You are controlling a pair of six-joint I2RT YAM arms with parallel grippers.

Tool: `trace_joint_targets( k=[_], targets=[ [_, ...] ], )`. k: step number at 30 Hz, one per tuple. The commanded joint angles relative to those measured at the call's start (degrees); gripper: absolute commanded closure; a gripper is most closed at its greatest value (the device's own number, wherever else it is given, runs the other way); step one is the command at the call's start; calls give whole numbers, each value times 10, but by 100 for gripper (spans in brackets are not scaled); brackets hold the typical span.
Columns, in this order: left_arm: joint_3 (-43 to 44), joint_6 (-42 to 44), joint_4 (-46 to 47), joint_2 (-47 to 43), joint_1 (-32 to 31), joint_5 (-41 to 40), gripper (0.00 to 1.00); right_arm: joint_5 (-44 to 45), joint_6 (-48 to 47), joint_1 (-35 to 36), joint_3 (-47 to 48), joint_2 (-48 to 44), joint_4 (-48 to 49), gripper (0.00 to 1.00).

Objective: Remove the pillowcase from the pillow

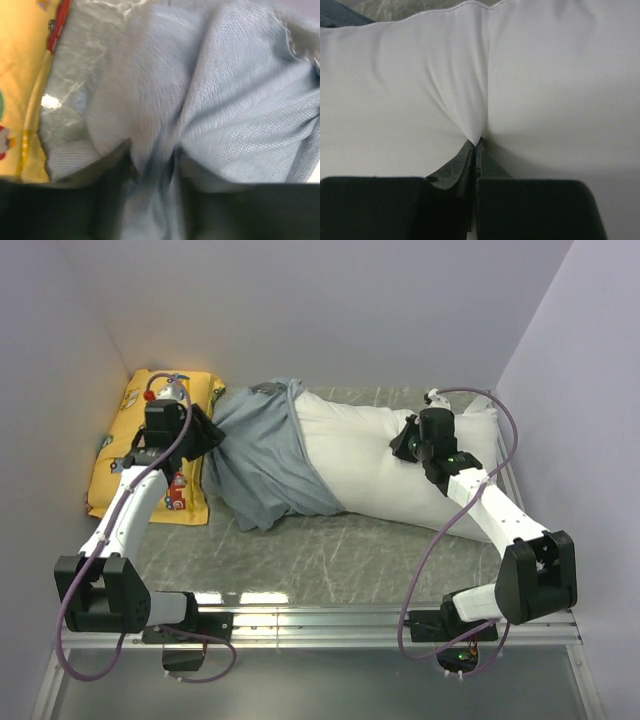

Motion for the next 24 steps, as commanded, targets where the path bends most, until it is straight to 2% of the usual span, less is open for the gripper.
trace_joint_targets(
  k=[1,4,5,7,12,18,24],
  targets=[
    [50,46,17,-9,-88,-55,35,41,-9,-17,-10,-2,-77,100],
    [74,62,-9,-24,-151,-137,20,44,-10,-17,-14,1,-72,100],
    [77,63,-15,-29,-165,-150,18,44,-11,-18,-14,3,-72,100],
    [77,58,-27,-42,-215,-186,14,42,-9,-17,-14,7,-70,100],
    [17,21,-35,-43,-314,-207,13,34,-7,-16,-7,14,-70,100],
    [-81,-38,15,-51,-346,-192,13,52,-13,-5,4,8,-82,100],
    [-112,-62,70,-21,-347,-208,10,58,-17,9,12,15,-87,100]
  ],
)
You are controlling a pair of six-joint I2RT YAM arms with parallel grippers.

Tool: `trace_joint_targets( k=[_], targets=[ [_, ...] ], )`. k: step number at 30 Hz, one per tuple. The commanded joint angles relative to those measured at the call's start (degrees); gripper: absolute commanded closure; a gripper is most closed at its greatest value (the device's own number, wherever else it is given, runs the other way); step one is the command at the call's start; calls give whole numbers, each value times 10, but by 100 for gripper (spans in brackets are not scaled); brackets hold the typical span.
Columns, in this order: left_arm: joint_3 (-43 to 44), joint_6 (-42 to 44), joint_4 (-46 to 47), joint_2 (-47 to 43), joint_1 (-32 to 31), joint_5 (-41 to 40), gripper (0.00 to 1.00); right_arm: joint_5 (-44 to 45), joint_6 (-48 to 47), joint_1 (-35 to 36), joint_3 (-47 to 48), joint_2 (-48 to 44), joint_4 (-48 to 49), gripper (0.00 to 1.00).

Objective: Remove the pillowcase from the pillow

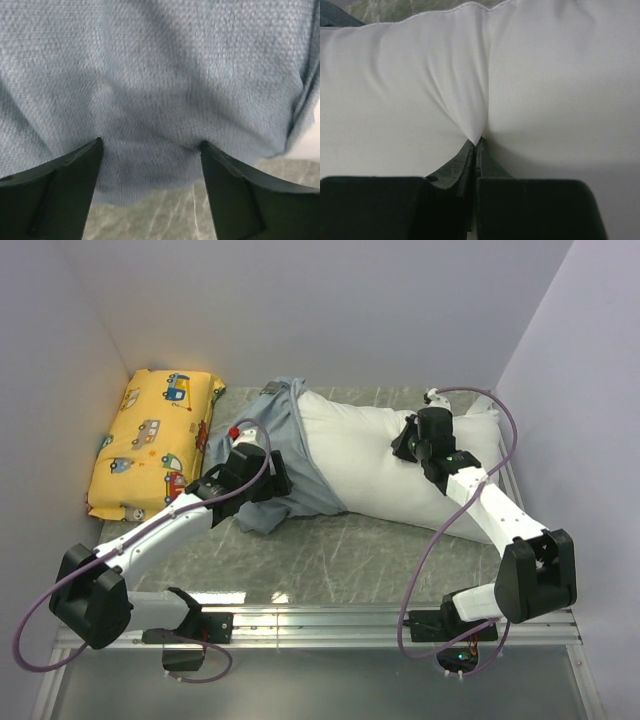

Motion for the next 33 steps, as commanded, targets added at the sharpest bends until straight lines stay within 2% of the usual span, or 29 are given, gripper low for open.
trace_joint_targets(
  k=[1,3,4,5,6,7,8,10,13,18,25,27,29,30,31,32,33],
  targets=[
    [2,-28,70,23,-2,-29,18,37,-18,10,11,12,-79,95],
    [9,-30,75,33,-2,-34,36,49,-26,28,25,9,-91,83],
    [9,-29,83,32,-2,-36,62,72,-37,37,30,6,-94,65],
    [8,-29,85,32,-1,-37,73,87,-42,51,37,-3,-104,55],
    [9,-26,87,32,-1,-39,90,101,-55,74,51,-8,-109,47],
    [11,-23,85,34,-1,-40,96,122,-62,93,56,-14,-110,35],
    [14,-21,83,35,-1,-40,99,132,-67,106,61,-22,-114,29],
    [13,-19,85,36,-2,-40,99,145,-81,150,79,-29,-115,18],
    [8,-18,87,33,-2,-40,100,130,-95,192,99,-16,-123,9],
    [17,-11,80,28,-1,-51,100,101,-93,232,106,56,-124,4],
    [30,-3,75,34,-1,-47,100,127,-86,274,105,106,-107,3],
    [30,0,76,28,-1,-51,99,129,-87,274,114,122,-112,6],
    [37,11,65,21,2,-71,100,140,-89,273,124,150,-131,39],
    [43,15,58,20,6,-77,99,152,-86,265,129,155,-136,62],
    [49,18,42,20,14,-79,100,155,-83,255,130,155,-149,92],
    [59,18,33,18,26,-77,100,147,-81,243,130,148,-152,100],
    [62,19,28,10,54,-60,99,137,-74,225,121,138,-150,100]
  ],
)
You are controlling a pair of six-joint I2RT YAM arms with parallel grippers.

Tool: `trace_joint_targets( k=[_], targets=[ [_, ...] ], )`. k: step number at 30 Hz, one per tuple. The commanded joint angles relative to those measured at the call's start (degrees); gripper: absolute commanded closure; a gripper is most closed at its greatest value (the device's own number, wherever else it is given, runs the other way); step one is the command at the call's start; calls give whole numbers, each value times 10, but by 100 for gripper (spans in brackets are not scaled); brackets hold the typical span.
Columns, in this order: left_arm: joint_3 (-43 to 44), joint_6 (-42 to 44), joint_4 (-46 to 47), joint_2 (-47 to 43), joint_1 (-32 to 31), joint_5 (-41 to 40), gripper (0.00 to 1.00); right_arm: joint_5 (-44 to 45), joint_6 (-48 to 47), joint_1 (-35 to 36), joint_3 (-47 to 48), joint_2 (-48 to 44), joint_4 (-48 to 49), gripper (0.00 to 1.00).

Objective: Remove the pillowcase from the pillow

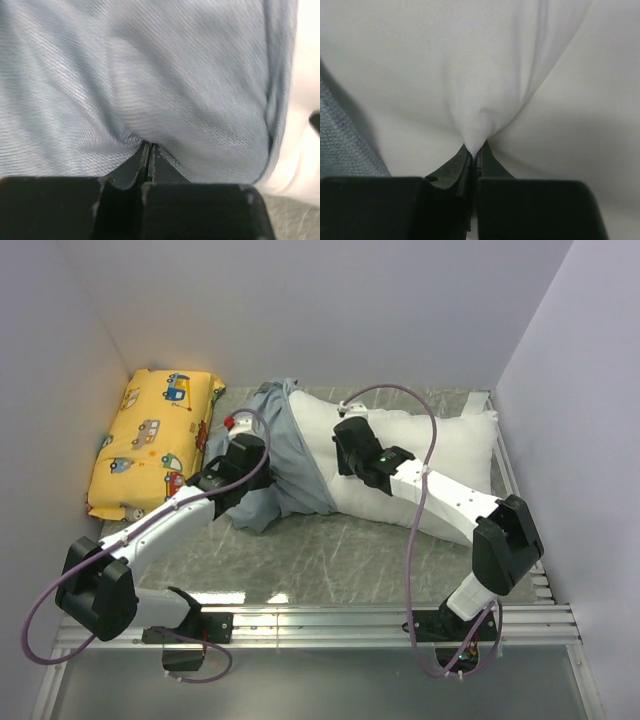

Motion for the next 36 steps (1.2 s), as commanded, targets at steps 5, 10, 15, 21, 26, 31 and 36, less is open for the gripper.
trace_joint_targets(
  k=[5,10,15,21,26,31,36],
  targets=[
    [39,7,-12,-53,171,79,100,-75,31,-128,-26,-79,-48,100],
    [39,6,-16,-65,254,138,99,-79,34,-165,-31,-122,-54,100],
    [43,0,-13,-54,300,149,100,-115,37,-184,-39,-164,-49,100],
    [49,-10,0,-23,319,155,100,-160,39,-204,-27,-229,-60,100],
    [43,-26,25,16,320,165,100,-261,43,-214,-14,-281,-68,100],
    [28,-48,63,41,319,199,100,-363,43,-213,-14,-308,-61,100],
    [49,-66,76,77,319,197,99,-472,40,-213,-3,-315,-64,100]
  ],
)
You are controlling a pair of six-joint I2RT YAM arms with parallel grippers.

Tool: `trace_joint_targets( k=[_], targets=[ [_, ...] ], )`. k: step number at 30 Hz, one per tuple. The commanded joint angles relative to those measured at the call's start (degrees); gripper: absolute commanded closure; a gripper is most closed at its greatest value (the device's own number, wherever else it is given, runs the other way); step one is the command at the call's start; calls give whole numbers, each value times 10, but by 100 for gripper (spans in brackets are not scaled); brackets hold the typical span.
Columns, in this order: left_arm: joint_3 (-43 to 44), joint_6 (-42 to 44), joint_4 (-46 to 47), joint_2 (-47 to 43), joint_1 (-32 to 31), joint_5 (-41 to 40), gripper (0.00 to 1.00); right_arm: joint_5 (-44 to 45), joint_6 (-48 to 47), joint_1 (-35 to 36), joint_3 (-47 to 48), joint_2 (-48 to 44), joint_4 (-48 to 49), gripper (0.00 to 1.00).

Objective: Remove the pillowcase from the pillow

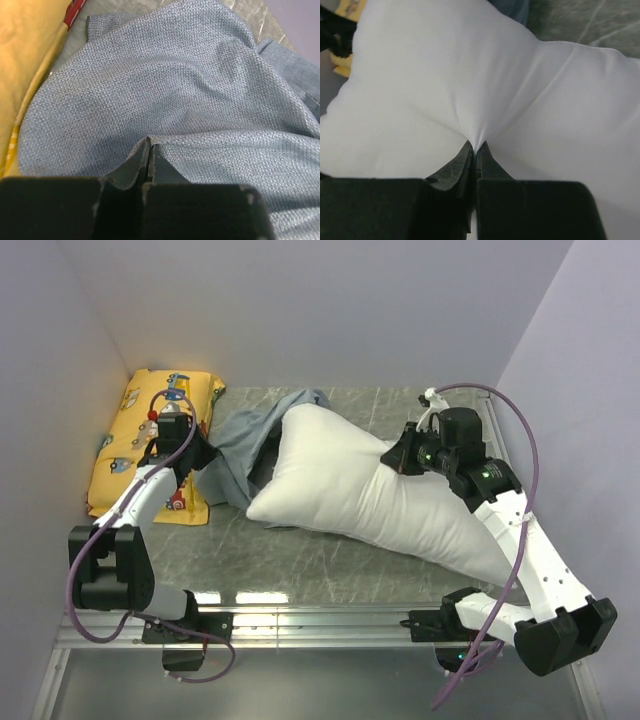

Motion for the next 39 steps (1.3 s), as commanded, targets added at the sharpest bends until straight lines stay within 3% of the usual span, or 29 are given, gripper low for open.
trace_joint_targets(
  k=[1,9,13,16,17,20,24,30,33,34,36,37,39],
  targets=[
    [37,-26,38,22,2,16,99,-112,6,1,36,-34,69,100],
    [147,-29,20,129,24,-23,100,-140,5,1,10,-67,60,100],
    [197,-20,43,166,23,16,100,-155,19,1,-14,-84,70,100],
    [209,-15,62,168,24,88,77,-153,20,0,-31,-89,70,100],
    [207,-14,81,164,22,102,58,-150,20,1,-34,-90,71,100],
    [195,-2,90,124,17,135,35,-147,22,1,-39,-86,72,100],
    [190,41,71,61,-6,154,24,-141,21,1,-35,-71,74,100],
    [190,94,38,43,-55,220,22,-142,30,1,-21,-61,88,100],
    [164,80,71,64,-85,243,25,-132,30,-1,-8,-63,86,100],
    [159,74,70,70,-95,228,28,-124,32,1,-6,-64,86,100],
    [148,64,46,92,-117,157,43,-124,36,1,0,-70,85,100],
    [138,44,48,104,-116,150,56,-129,37,1,8,-71,83,100],
    [103,26,66,111,-112,125,69,-132,36,2,18,-77,78,100]
  ],
)
